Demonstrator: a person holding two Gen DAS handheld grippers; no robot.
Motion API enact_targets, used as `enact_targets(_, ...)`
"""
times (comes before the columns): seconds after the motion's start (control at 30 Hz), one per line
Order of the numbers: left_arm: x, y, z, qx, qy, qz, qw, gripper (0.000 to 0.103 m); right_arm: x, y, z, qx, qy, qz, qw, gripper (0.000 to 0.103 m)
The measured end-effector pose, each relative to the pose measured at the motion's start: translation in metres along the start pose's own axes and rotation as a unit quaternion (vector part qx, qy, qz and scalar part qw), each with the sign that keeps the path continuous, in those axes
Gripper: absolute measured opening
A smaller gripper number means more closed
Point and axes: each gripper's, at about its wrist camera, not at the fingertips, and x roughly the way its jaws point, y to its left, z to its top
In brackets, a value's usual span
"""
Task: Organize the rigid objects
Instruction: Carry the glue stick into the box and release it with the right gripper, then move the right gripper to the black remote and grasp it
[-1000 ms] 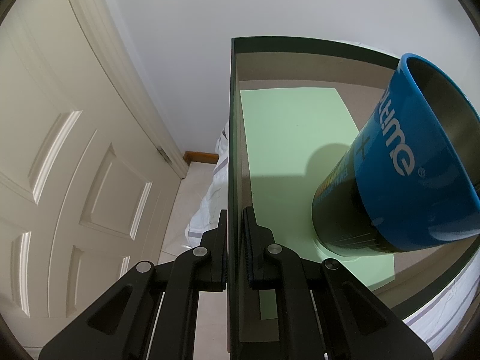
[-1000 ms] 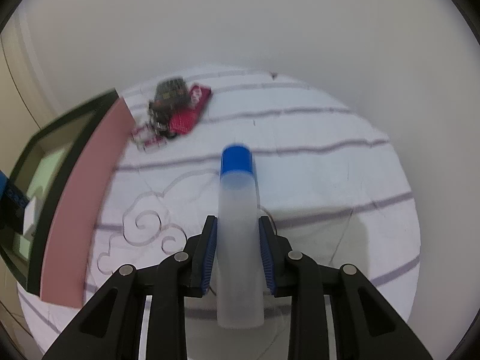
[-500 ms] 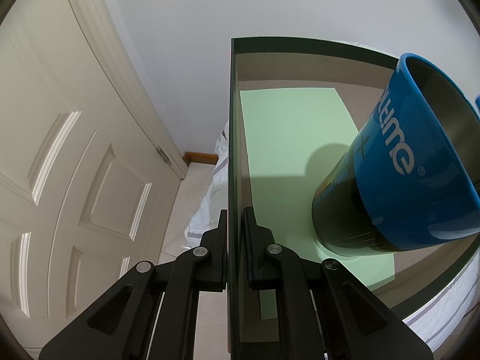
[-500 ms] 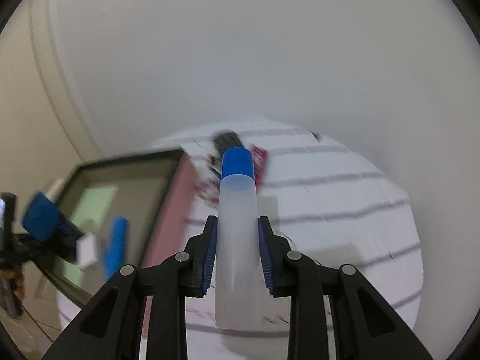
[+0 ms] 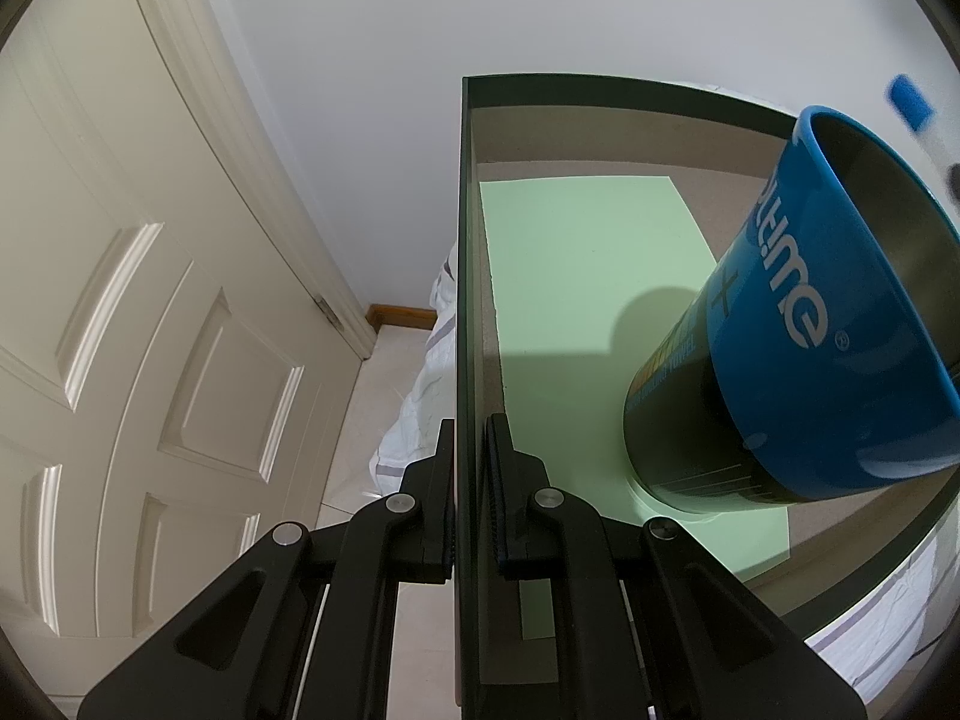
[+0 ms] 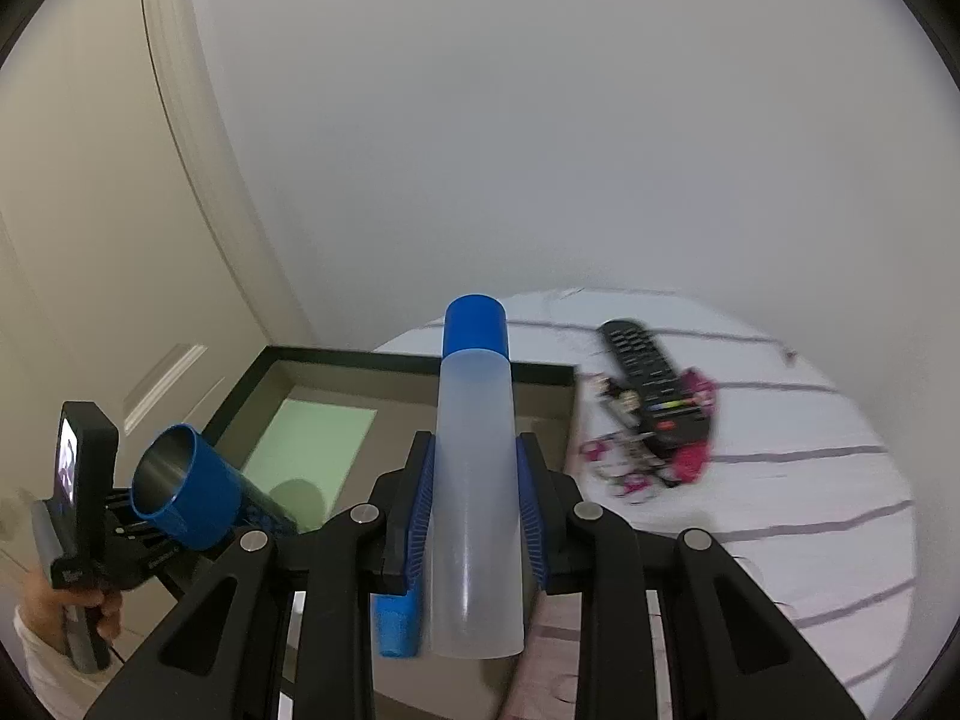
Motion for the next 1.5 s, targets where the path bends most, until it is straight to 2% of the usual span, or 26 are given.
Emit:
enact_targets(0.23,0.0,0.0,0.0,0.0,0.0,0.0,1.0,0.006,0.055,0.015,-0.008,-0.005,0.075,-0.006,0.997,0.027)
enact_targets(0.47,0.0,0.0,0.001,0.0,0.0,-0.002,1.0,0.006,0.079,0.024,-0.022,-0.029,0.109,-0.047,0.992,0.027)
enact_targets(0.57,0.001,0.0,0.002,0.0,0.001,-0.002,1.0,0.006,0.076,0.026,-0.023,-0.033,0.1,-0.051,0.993,0.028)
enact_targets(0.63,0.002,0.0,0.003,0.001,0.001,0.0,1.0,0.006,0.071,0.026,-0.023,-0.032,0.091,-0.057,0.994,0.041)
enact_targets(0.67,0.002,0.0,0.003,0.0,0.001,-0.001,1.0,0.006,0.068,0.027,-0.024,-0.032,0.086,-0.058,0.994,0.053)
enact_targets(0.7,0.002,0.0,0.003,0.0,0.001,-0.002,1.0,0.006,0.065,0.027,-0.024,-0.032,0.079,-0.057,0.995,0.056)
enact_targets(0.87,0.003,-0.002,0.004,0.0,0.002,-0.002,1.0,0.006,0.041,0.027,-0.019,-0.037,0.049,-0.063,0.996,0.056)
enact_targets(0.9,0.002,-0.001,0.004,0.0,0.001,-0.001,1.0,0.006,0.032,0.026,-0.018,-0.04,0.037,-0.069,0.996,0.059)
enact_targets(0.93,0.002,-0.001,0.003,0.0,0.001,-0.002,1.0,0.006,0.026,0.025,-0.017,-0.041,0.03,-0.074,0.996,0.063)
enact_targets(1.0,0.002,-0.001,0.004,0.0,0.001,-0.001,1.0,0.006,0.007,0.02,-0.015,-0.042,0.003,-0.089,0.995,0.08)
enact_targets(1.13,0.002,-0.001,0.003,0.0,0.001,-0.001,1.0,0.006,-0.028,0.001,-0.01,-0.037,-0.034,-0.123,0.991,0.08)
enact_targets(1.27,0.002,0.0,0.003,0.0,0.001,-0.001,1.0,0.006,-0.051,-0.027,-0.011,-0.012,-0.052,-0.165,0.985,0.081)
enact_targets(1.5,0.002,0.001,0.003,0.001,0.002,-0.002,1.0,0.006,-0.056,-0.081,-0.025,0.034,-0.029,-0.199,0.979,0.082)
